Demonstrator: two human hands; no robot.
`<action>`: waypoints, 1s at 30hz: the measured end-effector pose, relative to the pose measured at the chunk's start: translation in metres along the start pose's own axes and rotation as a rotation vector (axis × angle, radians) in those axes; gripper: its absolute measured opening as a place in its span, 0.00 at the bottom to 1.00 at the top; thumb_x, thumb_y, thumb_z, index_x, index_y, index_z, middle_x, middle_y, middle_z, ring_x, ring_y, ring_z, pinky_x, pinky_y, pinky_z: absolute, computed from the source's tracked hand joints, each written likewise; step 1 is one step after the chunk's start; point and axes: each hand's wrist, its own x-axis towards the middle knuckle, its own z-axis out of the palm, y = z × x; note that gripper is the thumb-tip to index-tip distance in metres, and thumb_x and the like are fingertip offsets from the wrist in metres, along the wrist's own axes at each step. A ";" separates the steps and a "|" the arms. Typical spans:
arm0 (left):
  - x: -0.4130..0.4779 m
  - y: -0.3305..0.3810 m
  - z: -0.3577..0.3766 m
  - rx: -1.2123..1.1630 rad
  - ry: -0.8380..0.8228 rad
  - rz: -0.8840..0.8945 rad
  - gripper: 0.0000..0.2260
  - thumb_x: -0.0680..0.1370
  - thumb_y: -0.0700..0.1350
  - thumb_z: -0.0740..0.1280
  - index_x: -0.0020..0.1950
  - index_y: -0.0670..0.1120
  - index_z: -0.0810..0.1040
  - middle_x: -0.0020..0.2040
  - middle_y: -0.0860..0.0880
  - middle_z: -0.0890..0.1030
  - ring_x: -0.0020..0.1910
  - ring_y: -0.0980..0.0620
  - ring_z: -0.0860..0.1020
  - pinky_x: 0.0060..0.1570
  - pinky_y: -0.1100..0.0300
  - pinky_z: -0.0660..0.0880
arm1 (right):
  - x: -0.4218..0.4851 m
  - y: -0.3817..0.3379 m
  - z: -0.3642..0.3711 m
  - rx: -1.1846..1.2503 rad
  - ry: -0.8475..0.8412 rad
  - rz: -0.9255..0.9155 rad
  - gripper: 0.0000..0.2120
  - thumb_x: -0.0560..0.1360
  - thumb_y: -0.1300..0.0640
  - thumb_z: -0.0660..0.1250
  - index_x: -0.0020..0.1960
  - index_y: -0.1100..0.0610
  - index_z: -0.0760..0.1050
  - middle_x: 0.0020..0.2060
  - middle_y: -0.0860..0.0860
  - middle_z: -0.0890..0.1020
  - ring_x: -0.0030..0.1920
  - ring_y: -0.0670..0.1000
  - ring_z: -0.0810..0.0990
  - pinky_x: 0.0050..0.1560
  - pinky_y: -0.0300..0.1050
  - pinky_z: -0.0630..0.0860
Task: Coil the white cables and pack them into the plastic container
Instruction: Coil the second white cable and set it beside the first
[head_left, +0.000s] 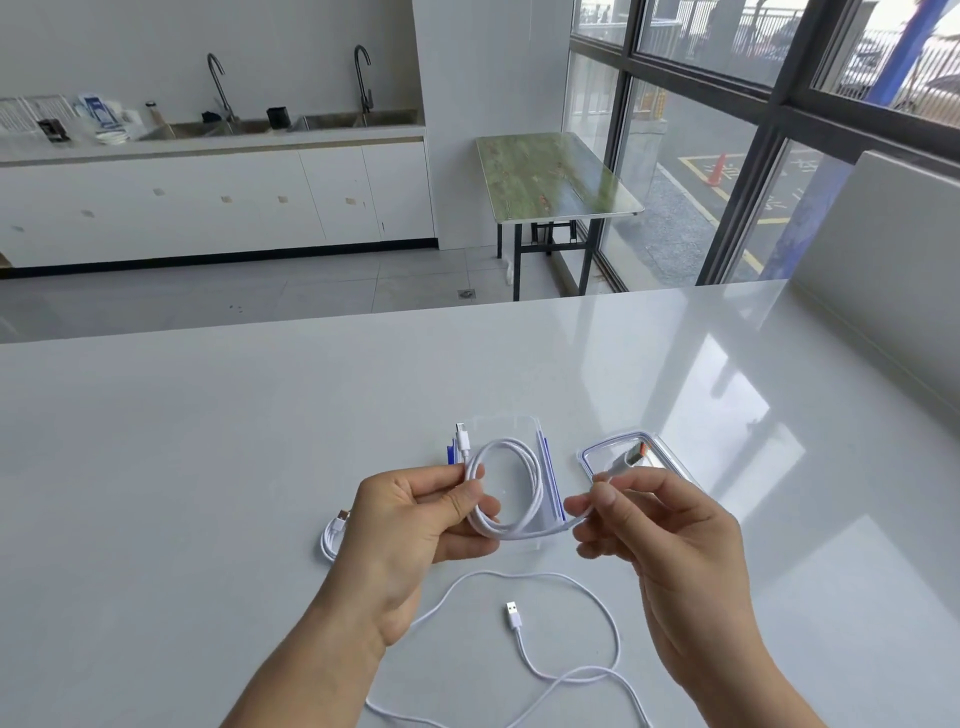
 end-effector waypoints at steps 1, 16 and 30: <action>0.000 -0.001 0.000 0.020 0.006 0.003 0.05 0.76 0.33 0.70 0.49 0.37 0.85 0.36 0.40 0.85 0.30 0.48 0.82 0.33 0.56 0.82 | 0.000 -0.001 0.001 -0.041 -0.001 -0.027 0.10 0.66 0.54 0.75 0.41 0.61 0.83 0.36 0.63 0.86 0.31 0.56 0.81 0.33 0.44 0.80; -0.016 -0.008 0.025 0.462 0.009 0.319 0.11 0.70 0.48 0.69 0.35 0.67 0.81 0.35 0.47 0.85 0.36 0.44 0.84 0.41 0.49 0.84 | 0.013 -0.001 0.004 -0.641 -0.116 0.135 0.07 0.66 0.54 0.73 0.37 0.50 0.74 0.26 0.52 0.82 0.23 0.48 0.76 0.27 0.44 0.74; -0.020 -0.013 0.022 0.411 -0.042 0.299 0.25 0.77 0.35 0.70 0.38 0.68 0.84 0.34 0.53 0.86 0.35 0.52 0.84 0.36 0.63 0.82 | 0.014 0.020 0.002 0.660 -0.100 0.641 0.18 0.66 0.66 0.74 0.56 0.66 0.82 0.45 0.60 0.83 0.45 0.57 0.84 0.52 0.51 0.82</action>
